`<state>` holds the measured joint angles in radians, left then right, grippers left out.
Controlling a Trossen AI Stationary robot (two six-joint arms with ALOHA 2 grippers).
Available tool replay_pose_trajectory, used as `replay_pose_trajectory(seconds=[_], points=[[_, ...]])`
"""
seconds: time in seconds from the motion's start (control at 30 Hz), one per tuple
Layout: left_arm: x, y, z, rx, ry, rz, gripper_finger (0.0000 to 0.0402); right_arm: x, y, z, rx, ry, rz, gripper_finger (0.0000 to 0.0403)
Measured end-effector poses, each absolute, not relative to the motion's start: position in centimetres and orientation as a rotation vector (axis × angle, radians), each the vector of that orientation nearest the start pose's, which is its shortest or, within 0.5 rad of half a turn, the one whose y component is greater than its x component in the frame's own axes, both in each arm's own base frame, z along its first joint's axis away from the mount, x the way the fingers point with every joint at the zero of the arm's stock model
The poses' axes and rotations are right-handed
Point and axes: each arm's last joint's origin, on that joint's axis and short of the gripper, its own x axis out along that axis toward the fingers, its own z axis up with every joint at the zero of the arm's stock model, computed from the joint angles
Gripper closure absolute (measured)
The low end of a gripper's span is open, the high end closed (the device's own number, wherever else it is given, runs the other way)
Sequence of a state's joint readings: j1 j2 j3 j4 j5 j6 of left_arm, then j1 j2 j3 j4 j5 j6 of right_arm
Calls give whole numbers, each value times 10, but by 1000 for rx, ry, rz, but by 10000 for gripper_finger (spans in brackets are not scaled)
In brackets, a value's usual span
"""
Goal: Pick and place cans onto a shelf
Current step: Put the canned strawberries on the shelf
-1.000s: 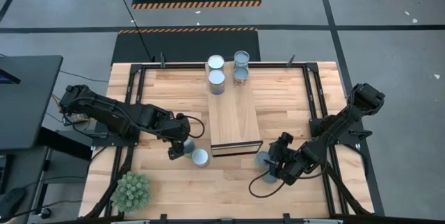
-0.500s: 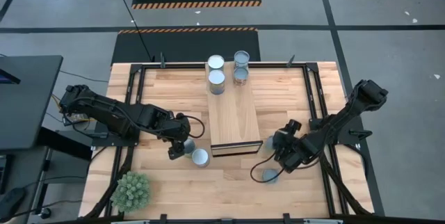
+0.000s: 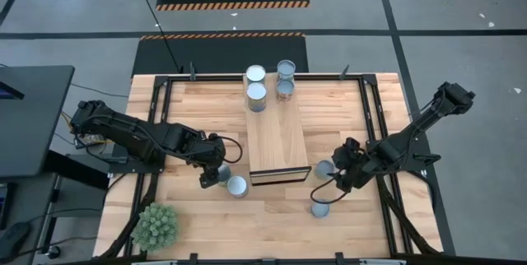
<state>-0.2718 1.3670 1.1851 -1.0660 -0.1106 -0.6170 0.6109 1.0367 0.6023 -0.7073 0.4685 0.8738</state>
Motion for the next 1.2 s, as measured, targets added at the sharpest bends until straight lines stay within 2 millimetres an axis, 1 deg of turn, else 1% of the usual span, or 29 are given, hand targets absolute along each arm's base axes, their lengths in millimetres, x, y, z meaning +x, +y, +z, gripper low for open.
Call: replay_pose_trajectory(seconds=[0.07, 0.17, 0.23, 0.33, 0.43, 0.6, 0.9, 1.2], points=[[241, -64, 285, -299, 1212, 240, 86, 147, 87, 192, 187, 922, -266, 54], [241, -64, 285, -301, 1208, 239, 86, 147, 87, 188, 156, 919, -233, 20], [242, -64, 285, -303, 1203, 237, 86, 149, 86, 185, 142, 933, -218, 8], [242, -64, 285, -303, 1204, 238, 86, 154, 87, 183, 124, 930, -204, 11], [242, -64, 285, -302, 1204, 238, 86, 160, 89, 183, 104, 905, -177, 5], [241, -64, 285, -302, 1205, 238, 86, 167, 86, 178, 72, 907, -208, 4], [241, -64, 285, -302, 1206, 239, 86, 174, 86, 167, 73, 956, -238, 4], [242, -64, 285, -298, 1200, 244, 86, 182, 87, 150, 91, 1021, -270, 8]])
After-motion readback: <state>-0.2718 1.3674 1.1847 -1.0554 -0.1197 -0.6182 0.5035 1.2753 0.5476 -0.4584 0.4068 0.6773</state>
